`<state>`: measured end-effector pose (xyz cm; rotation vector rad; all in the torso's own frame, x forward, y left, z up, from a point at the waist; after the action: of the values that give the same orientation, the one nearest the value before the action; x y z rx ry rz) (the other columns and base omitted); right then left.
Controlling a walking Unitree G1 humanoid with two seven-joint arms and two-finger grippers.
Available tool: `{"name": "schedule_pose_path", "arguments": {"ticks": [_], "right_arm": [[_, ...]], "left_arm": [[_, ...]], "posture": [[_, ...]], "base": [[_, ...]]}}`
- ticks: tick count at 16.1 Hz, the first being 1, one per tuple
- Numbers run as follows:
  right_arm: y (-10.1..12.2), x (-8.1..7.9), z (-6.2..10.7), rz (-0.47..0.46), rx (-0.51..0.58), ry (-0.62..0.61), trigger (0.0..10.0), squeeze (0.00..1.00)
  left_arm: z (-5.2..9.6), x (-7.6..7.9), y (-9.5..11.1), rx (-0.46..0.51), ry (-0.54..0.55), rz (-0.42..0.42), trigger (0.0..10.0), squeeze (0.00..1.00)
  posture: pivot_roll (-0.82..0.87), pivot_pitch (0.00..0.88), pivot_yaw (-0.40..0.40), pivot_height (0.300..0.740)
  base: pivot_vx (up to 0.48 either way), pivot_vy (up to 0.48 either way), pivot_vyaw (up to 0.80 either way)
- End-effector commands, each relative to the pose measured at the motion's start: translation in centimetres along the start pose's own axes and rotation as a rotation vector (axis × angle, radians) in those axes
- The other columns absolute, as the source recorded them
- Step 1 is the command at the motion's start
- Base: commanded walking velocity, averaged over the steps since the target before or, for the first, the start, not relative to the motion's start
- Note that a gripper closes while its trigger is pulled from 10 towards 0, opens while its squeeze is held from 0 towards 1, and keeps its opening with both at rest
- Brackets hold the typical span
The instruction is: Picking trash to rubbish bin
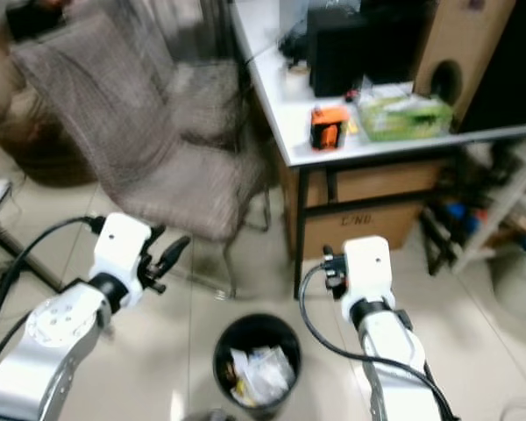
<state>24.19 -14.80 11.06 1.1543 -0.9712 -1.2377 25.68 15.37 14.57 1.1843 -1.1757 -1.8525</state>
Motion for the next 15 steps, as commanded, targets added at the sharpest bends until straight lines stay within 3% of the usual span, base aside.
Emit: {"name": "schedule_pose_path", "arguments": {"ticks": [1,6,7,8,9,10,12,15], "right_arm": [[0.6,-0.7,-0.2,-0.019,0.016,0.02,10.0,0.0],[1.9,-1.6,-1.1,0.013,0.055,0.061,10.0,0.0],[2.2,-1.5,-1.3,0.02,0.064,0.068,10.0,0.0],[2.2,-1.1,-1.6,0.042,0.062,0.075,10.0,0.0],[1.8,-1.0,-1.6,0.067,0.041,0.079,10.0,0.0],[1.6,-0.8,-1.6,0.108,0.046,0.071,10.0,0.0],[1.7,-0.1,-1.9,0.125,0.066,0.032,10.0,0.0],[1.1,-0.7,-1.8,0.091,0.043,0.069,10.0,0.0]], "left_arm": [[0.1,-0.7,0.4,0.001,0.027,-0.005,10.0,0.0],[-0.1,-1.0,0.9,0.023,0.062,0.019,10.0,0.0],[-0.2,-1.4,1.2,0.034,0.101,0.028,10.0,0.0],[-0.2,-1.3,1.1,0.023,0.12,-0.017,10.0,0.0],[-0.3,-1.3,0.9,0.02,0.144,0.003,10.0,0.0],[-0.6,-1.5,0.4,0.023,0.185,0.088,10.0,0.0],[-1.5,-1.2,0.1,0.043,0.182,0.054,10.0,0.0],[-2.4,-0.9,0.4,0.058,0.162,0.075,10.0,0.0]], "posture": [[-0.05,0.0,0.045,0.74],[-0.04,0.0,0.031,0.74],[-0.04,0.0,0.026,0.74],[-0.03,0.0,0.021,0.74],[-0.04,0.0,0.021,0.74],[-0.04,0.0,0.023,0.74],[-0.05,0.0,0.024,0.74],[-0.06,0.0,0.021,0.74]], "base": [[0.0,0.416,0.0],[0.0,0.395,0.0],[0.0,-0.24,0.0],[0.0,-0.48,0.0],[0.0,-0.48,0.0],[0.0,0.0,0.0],[0.0,0.0,0.0],[0.0,0.0,0.0]]}}
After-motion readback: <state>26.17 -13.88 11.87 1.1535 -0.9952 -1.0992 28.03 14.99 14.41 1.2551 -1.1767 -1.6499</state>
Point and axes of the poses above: a point about 5 cm out from each wrist's last joint towards the gripper, its own z axis pointing back from the gripper into the wrist, its own y axis along the axis of the wrist's last joint, x = y × z, the point moved 1 cm from there along -z, pointing out of the wrist towards the gripper, and after that the axes turned 8 degrees about -z, right-handed, at the moved point
